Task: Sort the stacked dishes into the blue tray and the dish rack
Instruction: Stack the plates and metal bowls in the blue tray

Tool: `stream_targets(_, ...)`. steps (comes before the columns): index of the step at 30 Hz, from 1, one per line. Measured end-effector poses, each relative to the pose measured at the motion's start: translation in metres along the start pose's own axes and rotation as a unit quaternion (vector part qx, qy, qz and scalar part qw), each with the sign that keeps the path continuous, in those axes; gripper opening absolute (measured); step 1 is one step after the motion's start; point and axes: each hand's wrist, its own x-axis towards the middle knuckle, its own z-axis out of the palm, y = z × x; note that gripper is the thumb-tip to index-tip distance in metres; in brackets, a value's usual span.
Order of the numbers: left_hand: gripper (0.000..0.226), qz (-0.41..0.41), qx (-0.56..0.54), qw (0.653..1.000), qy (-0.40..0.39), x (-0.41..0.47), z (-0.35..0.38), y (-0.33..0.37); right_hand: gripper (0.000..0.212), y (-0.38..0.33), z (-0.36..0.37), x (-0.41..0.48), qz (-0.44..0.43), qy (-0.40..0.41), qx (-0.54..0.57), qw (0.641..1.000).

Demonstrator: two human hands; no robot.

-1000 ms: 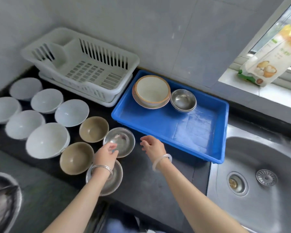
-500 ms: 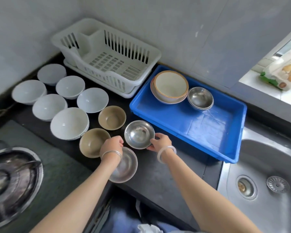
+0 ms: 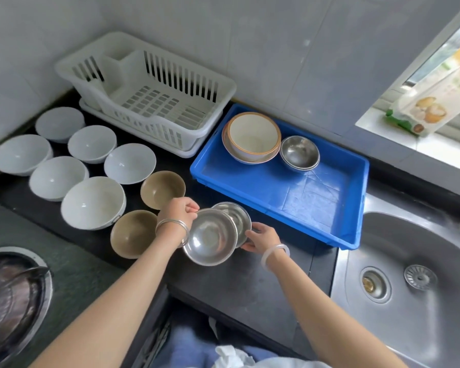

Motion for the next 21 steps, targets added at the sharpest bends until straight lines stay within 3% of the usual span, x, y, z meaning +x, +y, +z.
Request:
stream_targets(10,0.013,0.006,-0.010,1.000,0.020,0.022,0.029,0.013,0.018,-0.005,0.001,-0.011,0.006,0.027,0.073,0.997)
stream_targets(17,0.014,0.019,-0.063,0.998,-0.020,0.031,0.039,-0.011,0.024,0.001,0.016,-0.014,-0.009,0.052,-0.004,0.999)
stream_targets(21,0.024,-0.068,-0.178,0.978,-0.086,0.035,0.041,-0.028,0.024,0.005,0.025,-0.014,0.000,0.072,0.040,0.997)
